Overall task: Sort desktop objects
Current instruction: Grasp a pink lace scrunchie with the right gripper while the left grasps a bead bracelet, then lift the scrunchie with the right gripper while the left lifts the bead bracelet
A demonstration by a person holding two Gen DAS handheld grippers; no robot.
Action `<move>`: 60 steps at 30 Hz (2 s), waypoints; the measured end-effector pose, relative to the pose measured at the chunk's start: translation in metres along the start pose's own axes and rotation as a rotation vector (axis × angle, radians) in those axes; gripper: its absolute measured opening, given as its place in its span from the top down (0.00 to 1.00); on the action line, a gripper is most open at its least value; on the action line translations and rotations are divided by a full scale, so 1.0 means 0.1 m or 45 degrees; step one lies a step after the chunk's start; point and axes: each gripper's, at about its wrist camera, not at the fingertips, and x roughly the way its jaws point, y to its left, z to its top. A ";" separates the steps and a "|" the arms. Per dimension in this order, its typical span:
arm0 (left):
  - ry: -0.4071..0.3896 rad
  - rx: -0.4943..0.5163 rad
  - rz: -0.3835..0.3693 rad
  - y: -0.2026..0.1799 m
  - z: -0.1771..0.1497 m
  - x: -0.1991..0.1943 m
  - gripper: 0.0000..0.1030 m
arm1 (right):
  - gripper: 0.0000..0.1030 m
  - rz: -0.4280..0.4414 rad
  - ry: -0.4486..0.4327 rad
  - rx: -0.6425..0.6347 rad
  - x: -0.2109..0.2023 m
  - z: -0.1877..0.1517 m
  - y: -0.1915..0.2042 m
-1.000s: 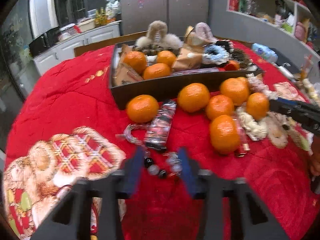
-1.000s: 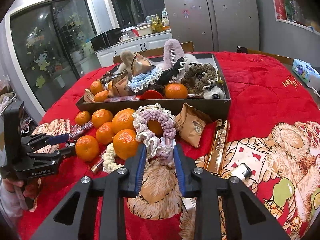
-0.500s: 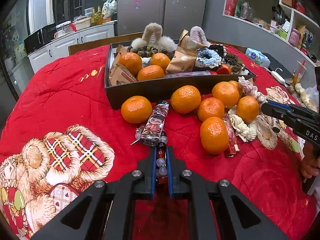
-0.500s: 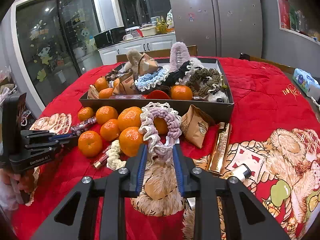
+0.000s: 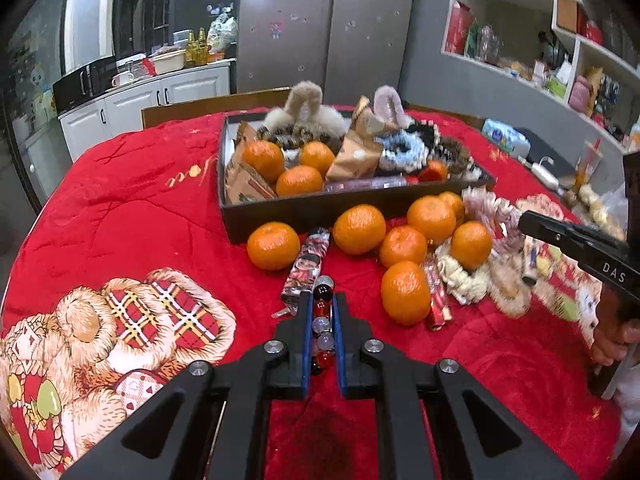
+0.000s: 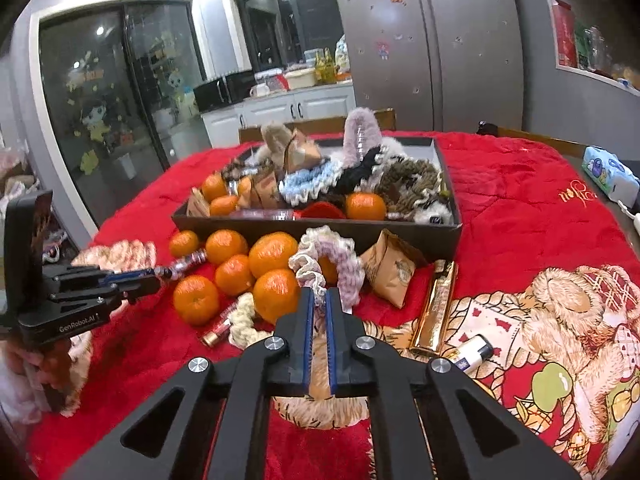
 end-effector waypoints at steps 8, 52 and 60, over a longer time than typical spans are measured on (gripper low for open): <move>-0.110 -0.014 -0.063 -0.03 0.12 -0.19 0.91 | 0.94 0.052 -0.098 0.047 -0.23 0.08 -0.01; -0.033 0.001 -0.064 -0.17 0.00 -0.04 0.91 | 0.91 -0.040 0.107 0.035 0.12 -0.05 -0.09; -0.082 0.012 -0.066 -0.20 0.03 -0.16 0.91 | 0.91 -0.037 0.045 0.039 -0.03 0.02 -0.08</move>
